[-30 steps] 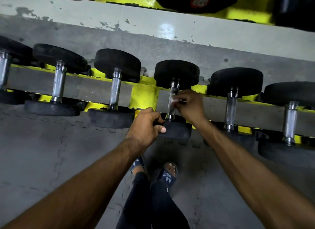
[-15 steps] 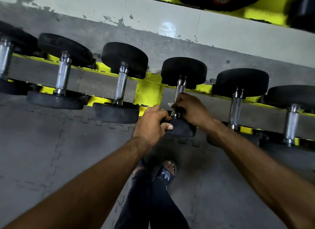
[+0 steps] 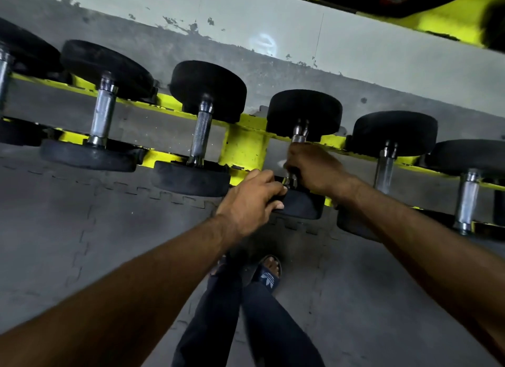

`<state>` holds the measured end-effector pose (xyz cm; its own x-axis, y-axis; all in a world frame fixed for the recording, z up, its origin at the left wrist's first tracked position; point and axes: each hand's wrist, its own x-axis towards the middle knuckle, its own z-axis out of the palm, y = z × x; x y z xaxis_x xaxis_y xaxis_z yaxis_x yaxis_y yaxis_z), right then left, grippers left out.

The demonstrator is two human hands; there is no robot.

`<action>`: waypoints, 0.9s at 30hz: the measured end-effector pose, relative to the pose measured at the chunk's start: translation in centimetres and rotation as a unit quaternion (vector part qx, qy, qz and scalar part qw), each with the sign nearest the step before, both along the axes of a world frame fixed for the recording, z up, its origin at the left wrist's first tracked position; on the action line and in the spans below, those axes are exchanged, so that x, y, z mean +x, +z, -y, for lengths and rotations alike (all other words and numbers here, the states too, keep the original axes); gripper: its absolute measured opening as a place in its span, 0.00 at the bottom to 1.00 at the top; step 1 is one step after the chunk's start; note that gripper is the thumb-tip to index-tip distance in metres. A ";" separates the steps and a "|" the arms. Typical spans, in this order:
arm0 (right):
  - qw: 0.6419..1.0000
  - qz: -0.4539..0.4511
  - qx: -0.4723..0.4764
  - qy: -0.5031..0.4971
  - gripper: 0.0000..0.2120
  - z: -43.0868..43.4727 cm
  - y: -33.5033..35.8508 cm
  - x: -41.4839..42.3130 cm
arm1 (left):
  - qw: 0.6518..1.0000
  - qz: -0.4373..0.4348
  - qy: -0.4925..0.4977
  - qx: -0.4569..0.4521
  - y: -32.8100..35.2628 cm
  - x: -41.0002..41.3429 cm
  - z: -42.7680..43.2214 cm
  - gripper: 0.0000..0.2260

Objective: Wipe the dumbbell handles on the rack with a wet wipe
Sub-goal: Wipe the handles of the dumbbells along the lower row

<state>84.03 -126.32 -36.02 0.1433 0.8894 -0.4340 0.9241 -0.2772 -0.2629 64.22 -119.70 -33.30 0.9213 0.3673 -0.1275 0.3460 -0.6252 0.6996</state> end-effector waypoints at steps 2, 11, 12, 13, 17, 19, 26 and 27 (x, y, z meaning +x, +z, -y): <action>0.997 0.064 0.027 -0.045 0.07 -1.5 0.1 0.1 | 1.000 0.012 0.008 0.017 0.0 -0.2 0.3 0.09; 0.982 0.054 -0.116 0.137 0.06 -4.1 3.4 -3.0 | 0.994 0.046 -0.023 0.093 -1.1 -1.3 0.7 0.13; 0.985 0.060 -0.101 0.122 0.05 -4.4 3.6 -2.5 | 0.994 0.044 -0.021 0.096 -1.2 -1.4 0.8 0.14; 0.991 0.062 -0.079 0.093 0.10 -4.6 3.4 -1.9 | 0.994 0.042 -0.019 0.099 -1.3 -1.5 0.9 0.14; 0.993 0.074 -0.044 0.082 0.06 -4.4 3.2 -1.2 | 0.993 0.036 -0.021 0.107 -1.7 -1.8 1.0 0.14; 0.983 0.056 -0.098 0.148 0.06 -4.5 3.2 -1.9 | 0.993 0.037 -0.027 0.112 -1.9 -2.0 1.0 0.14; 0.935 0.093 -0.258 0.223 0.02 -8.3 3.0 -4.2 | 0.992 0.039 -0.015 0.117 -2.2 -2.2 1.4 0.13; 0.929 0.093 -0.281 0.223 0.02 -8.7 2.7 -4.3 | 0.992 0.038 -0.013 0.116 -2.1 -2.1 1.3 0.13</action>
